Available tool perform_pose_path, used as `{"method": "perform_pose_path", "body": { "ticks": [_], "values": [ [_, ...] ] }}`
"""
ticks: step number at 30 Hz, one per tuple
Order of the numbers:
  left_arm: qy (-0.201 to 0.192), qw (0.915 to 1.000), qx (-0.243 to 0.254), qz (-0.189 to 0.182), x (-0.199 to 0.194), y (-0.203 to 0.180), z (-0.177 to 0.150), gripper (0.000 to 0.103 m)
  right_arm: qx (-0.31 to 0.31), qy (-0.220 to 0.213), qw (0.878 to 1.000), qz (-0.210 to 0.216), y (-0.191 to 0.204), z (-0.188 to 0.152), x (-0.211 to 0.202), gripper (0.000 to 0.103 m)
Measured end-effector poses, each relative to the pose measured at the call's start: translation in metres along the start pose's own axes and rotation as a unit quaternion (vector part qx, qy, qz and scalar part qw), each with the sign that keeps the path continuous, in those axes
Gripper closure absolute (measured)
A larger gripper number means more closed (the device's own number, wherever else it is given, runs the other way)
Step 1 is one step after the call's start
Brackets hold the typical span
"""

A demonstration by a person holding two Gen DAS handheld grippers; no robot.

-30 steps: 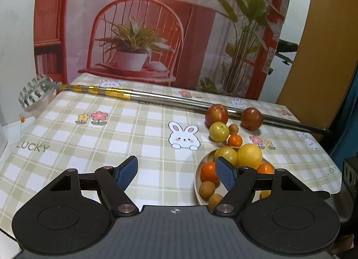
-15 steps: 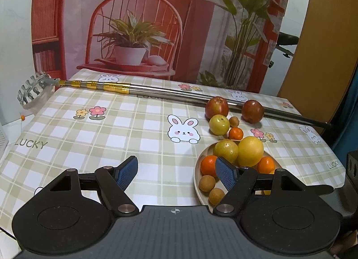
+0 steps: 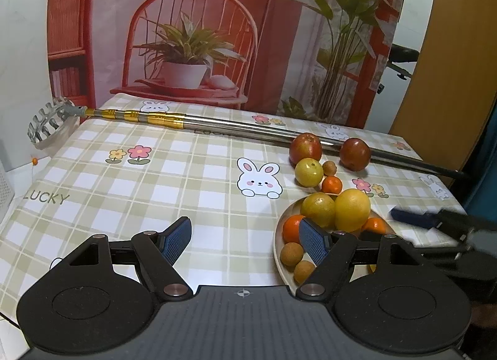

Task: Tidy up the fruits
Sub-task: 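Grasp another tangerine with left gripper while right gripper moves toward a red apple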

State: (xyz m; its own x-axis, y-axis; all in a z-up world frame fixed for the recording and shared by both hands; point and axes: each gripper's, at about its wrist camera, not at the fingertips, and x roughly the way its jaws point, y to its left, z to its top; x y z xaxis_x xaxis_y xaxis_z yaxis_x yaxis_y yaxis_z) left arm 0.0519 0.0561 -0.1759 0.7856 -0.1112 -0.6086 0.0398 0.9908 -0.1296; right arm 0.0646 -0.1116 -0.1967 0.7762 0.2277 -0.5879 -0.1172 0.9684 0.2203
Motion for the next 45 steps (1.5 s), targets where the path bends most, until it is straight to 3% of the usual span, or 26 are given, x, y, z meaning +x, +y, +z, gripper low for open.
{"method": "perform_pose_path", "body": {
  "ticks": [5, 12, 20, 23, 31, 35, 39, 45],
  "values": [
    [-0.008, 0.9998, 0.019, 0.006, 0.001, -0.005, 0.006, 0.025, -0.041, -0.041, 0.996, -0.066, -0.001, 0.014, -0.011, 0.037],
    [-0.006, 0.9997, 0.020, -0.012, 0.009, -0.010, 0.031, 0.027, -0.077, -0.066, 0.991, -0.093, -0.012, 0.035, -0.021, 0.037],
    [0.004, 0.9993, 0.011, -0.036, 0.028, -0.023, 0.065, 0.037, -0.034, -0.093, 0.988, -0.120, -0.057, 0.061, -0.027, 0.037],
    [0.023, 0.9984, 0.007, -0.051, 0.041, -0.032, 0.073, 0.046, -0.015, -0.094, 0.987, -0.131, -0.075, 0.065, -0.027, 0.037],
    [0.100, 0.9909, 0.012, -0.090, 0.100, -0.076, 0.083, 0.057, 0.032, -0.095, 0.984, -0.148, -0.119, 0.068, -0.019, 0.037],
    [0.153, 0.9825, 0.002, -0.106, 0.141, -0.094, 0.084, 0.065, 0.051, -0.095, 0.984, -0.143, -0.137, 0.064, -0.013, 0.037],
    [0.210, 0.9725, -0.032, -0.095, 0.184, -0.101, 0.083, 0.066, 0.075, -0.094, 0.983, -0.139, -0.158, 0.057, -0.006, 0.037],
    [0.237, 0.9669, -0.060, -0.073, 0.218, -0.106, 0.078, 0.066, 0.114, -0.090, 0.981, -0.129, -0.185, 0.043, 0.003, 0.037]
  ]
}}
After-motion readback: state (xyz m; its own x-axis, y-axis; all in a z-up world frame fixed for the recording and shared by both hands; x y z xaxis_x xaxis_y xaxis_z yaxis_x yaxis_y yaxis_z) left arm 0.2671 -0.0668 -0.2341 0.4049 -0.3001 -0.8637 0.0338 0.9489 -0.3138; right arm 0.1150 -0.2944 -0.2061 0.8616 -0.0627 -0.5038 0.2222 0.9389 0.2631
